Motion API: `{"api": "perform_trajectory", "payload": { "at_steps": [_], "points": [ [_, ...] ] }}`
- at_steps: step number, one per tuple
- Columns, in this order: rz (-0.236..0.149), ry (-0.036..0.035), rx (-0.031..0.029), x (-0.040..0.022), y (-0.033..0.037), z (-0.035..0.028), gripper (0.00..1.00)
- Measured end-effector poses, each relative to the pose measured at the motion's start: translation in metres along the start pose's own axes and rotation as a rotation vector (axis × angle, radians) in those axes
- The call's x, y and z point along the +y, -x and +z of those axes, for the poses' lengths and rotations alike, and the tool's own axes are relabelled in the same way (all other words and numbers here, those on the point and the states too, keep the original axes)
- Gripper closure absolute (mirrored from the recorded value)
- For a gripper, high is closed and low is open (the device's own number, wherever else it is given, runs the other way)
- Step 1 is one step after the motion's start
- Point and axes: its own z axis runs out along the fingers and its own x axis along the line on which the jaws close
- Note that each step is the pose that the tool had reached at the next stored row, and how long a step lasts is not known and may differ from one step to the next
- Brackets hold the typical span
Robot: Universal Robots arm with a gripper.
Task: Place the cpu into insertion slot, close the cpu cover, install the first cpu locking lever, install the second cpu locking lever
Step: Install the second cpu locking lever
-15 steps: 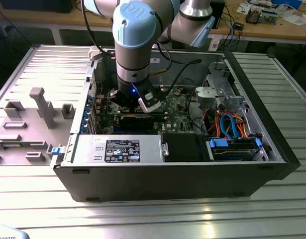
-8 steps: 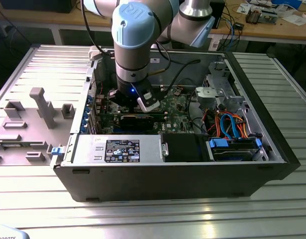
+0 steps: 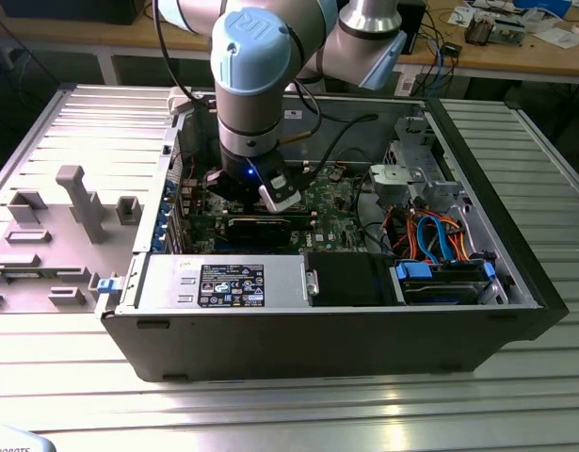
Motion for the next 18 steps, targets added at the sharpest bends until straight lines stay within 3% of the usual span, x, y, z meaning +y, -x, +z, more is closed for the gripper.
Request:
{"api": "perform_trajectory", "payload": {
  "at_steps": [9,12,15,18],
  "points": [
    [0.000,-0.0012,-0.0001,0.0012,-0.0005,-0.0033,0.89],
    [0.000,-0.0015,0.0001,0.0026,-0.0006,-0.0087,0.89],
    [0.000,-0.0015,0.0000,0.0050,-0.0007,-0.0189,0.89],
    [0.000,-0.0009,-0.0002,0.0054,-0.0008,-0.0204,0.89]
  ]
}}
